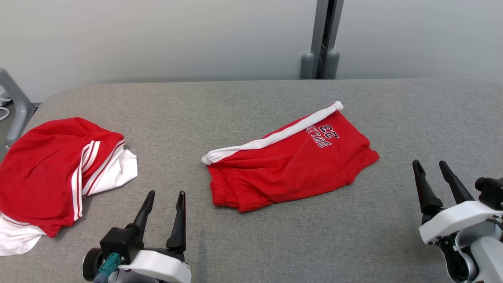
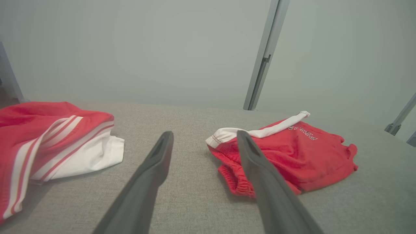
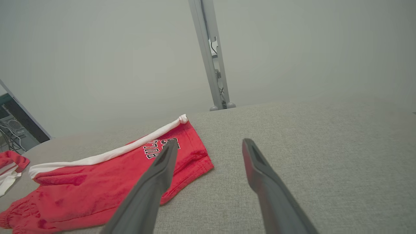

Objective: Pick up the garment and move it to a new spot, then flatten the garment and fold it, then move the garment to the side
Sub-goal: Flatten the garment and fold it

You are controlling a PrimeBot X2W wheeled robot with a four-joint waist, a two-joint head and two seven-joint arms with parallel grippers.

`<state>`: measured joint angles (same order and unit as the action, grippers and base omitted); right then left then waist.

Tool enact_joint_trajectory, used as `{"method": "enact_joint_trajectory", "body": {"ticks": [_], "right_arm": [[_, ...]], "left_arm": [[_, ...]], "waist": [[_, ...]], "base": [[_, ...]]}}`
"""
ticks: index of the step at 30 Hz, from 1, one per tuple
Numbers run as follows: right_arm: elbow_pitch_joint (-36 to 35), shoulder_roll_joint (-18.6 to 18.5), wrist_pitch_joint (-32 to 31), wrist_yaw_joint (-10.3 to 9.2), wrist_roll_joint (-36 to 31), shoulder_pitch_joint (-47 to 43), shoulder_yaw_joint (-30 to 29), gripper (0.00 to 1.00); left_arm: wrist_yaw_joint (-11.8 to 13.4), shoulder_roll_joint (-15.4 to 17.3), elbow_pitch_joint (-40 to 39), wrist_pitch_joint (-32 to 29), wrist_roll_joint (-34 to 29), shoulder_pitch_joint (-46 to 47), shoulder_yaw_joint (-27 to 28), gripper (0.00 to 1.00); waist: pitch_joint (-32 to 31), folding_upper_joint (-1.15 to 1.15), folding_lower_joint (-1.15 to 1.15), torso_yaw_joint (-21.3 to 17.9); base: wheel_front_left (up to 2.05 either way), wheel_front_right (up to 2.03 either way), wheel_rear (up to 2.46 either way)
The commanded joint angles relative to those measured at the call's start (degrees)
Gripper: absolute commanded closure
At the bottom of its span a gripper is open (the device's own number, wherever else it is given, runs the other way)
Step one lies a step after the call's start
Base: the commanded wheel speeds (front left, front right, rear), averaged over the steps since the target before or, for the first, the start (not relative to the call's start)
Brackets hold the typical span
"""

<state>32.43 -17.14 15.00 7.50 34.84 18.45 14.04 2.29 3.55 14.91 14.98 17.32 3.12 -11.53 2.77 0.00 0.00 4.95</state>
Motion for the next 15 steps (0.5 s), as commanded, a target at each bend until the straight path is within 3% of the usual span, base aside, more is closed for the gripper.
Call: {"method": "enact_joint_trajectory", "body": {"ticks": [1,9,15], "right_arm": [[0.5,0.2,0.3,-0.02,-0.1,-0.6,-0.3,0.0],[4.1,2.4,-4.2,-0.02,5.8,0.4,-2.1,0.0],[7.6,2.8,-9.2,-0.02,12.0,3.0,-3.7,0.0]], "left_arm": [[-0.6,0.0,-0.3,0.2,-0.7,-0.3,0.4,0.0],[-2.3,-0.5,0.3,0.2,-3.0,1.1,-0.4,0.0],[-1.5,-0.6,0.0,0.2,-1.1,1.7,-3.5,0.0]], "waist": [[0.1,0.0,0.0,0.5],[2.0,0.0,0.0,3.6],[4.3,0.0,0.0,7.2]], "base": [[0.0,0.0,0.0],[0.0,0.0,0.0],[0.0,0.0,0.0]]}}
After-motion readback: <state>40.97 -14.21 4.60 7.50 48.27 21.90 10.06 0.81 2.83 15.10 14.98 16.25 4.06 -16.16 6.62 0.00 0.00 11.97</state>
